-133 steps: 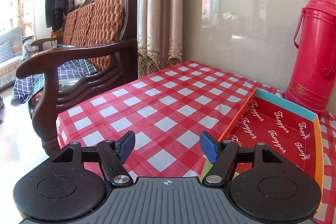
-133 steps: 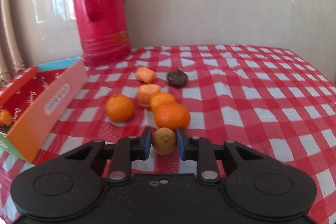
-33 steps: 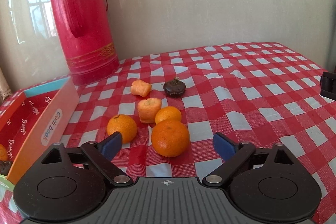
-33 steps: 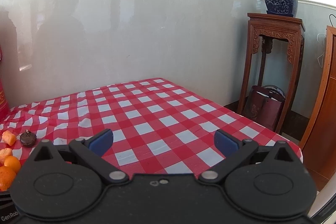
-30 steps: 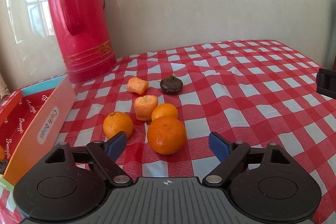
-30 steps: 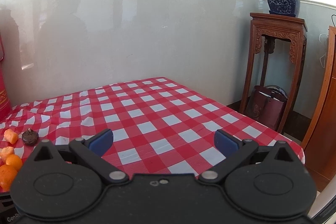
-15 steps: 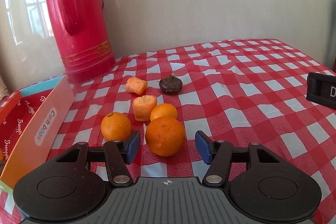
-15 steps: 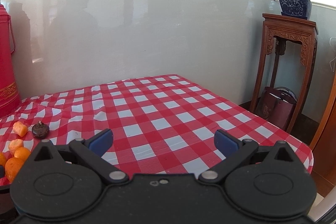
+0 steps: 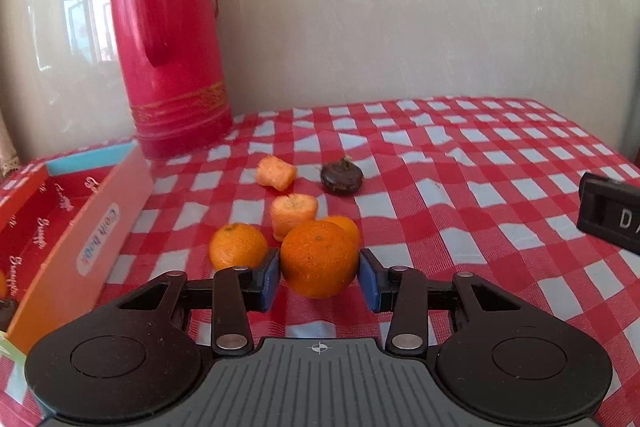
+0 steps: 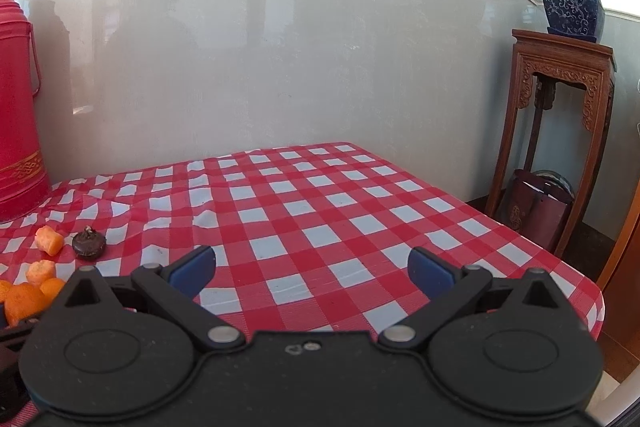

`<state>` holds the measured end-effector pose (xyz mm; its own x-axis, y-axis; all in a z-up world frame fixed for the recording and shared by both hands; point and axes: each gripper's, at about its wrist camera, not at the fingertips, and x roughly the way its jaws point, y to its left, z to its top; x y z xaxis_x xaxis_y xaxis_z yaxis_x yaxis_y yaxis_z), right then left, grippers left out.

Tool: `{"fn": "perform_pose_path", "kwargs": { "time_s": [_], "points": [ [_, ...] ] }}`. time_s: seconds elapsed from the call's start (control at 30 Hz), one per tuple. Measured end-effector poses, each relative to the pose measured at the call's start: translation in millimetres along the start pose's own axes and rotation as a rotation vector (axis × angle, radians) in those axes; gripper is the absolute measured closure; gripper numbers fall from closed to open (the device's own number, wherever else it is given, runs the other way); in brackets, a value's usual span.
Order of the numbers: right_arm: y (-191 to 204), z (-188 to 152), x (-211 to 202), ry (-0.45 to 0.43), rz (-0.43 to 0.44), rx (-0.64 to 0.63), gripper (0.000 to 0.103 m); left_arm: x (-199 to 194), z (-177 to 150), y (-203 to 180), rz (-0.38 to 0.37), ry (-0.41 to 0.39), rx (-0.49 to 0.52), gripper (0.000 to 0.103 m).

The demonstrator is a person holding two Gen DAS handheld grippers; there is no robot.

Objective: Organize fruits
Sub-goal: 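Carry the large tangerine into the red box and open the left tool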

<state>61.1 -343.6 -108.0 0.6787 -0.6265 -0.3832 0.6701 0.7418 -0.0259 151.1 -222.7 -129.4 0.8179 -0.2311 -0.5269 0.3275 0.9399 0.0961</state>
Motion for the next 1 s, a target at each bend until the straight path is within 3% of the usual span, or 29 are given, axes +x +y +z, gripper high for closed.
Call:
{"fn": "perform_pose_path", "kwargs": {
  "time_s": [0.3,0.57,0.77,1.0],
  "points": [
    [20,0,-5,-0.001,0.056,-0.018,0.006,-23,11,58,0.207,-0.081,-0.05,0.061],
    [63,-3,-17,-0.013,0.159,-0.079,0.006,-14,11,153,0.435,0.024,-0.222,0.061],
    [97,-6,-28,-0.022,0.257,-0.131,0.006,-5,0,202,0.496,0.114,-0.321,0.061],
    [123,-12,-28,0.007,0.345,-0.184,0.006,-6,-9,221,0.524,0.156,-0.373,0.058]
  ]
}}
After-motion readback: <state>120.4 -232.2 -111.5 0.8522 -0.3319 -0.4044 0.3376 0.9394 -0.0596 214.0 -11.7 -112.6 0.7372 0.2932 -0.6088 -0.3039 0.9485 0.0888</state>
